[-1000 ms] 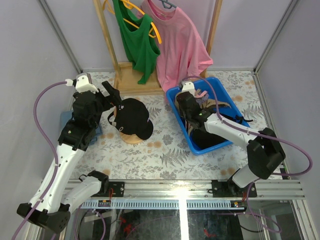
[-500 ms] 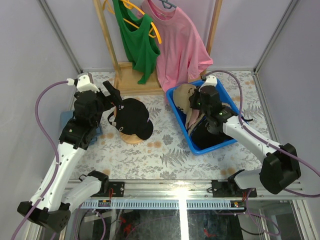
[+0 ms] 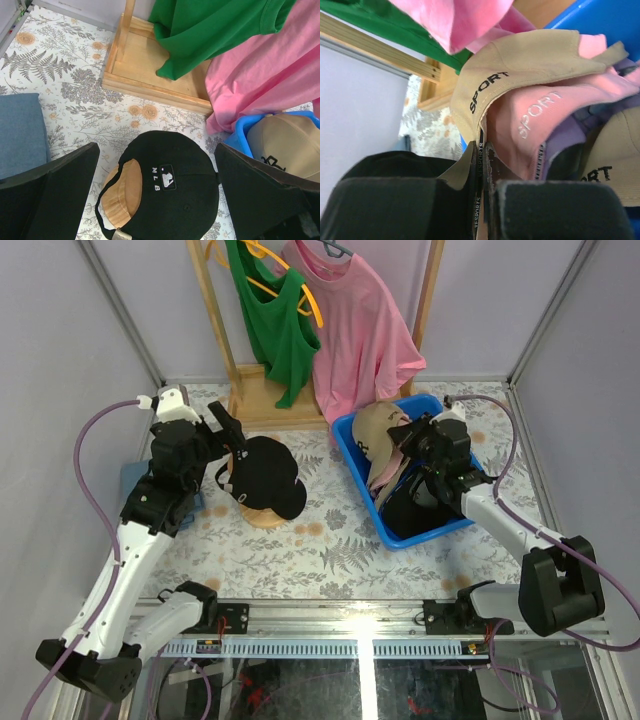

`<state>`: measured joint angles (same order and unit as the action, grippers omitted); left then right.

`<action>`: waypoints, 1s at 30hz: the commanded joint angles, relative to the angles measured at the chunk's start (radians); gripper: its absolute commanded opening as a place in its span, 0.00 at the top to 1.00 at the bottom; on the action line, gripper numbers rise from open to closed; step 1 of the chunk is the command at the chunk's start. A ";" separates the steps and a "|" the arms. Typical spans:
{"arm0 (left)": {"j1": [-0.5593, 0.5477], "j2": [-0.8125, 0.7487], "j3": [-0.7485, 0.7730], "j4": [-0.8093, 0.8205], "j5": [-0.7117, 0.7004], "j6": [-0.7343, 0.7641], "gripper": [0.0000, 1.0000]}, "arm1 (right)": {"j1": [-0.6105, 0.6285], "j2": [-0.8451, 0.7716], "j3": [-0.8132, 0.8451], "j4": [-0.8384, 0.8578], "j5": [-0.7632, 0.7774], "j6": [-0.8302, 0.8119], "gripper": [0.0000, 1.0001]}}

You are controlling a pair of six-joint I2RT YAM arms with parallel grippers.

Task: Stack the hats
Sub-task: Pick up the hat from the bin.

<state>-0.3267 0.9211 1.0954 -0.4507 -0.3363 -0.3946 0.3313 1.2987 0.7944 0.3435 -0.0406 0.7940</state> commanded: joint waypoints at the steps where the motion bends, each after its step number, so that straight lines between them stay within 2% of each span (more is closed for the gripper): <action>1: -0.005 0.002 0.012 0.020 -0.009 0.025 0.00 | -0.036 -0.038 0.011 0.286 -0.074 0.136 1.00; 21: -0.005 0.007 0.013 0.020 -0.013 0.026 0.00 | -0.125 0.023 -0.075 0.641 -0.216 0.389 1.00; 30: -0.005 0.011 0.007 0.020 -0.022 0.025 0.00 | -0.136 0.063 -0.060 0.718 -0.242 0.431 1.00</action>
<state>-0.3267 0.9276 1.0954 -0.4507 -0.3408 -0.3866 0.2043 1.3659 0.7048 0.8604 -0.2516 1.1751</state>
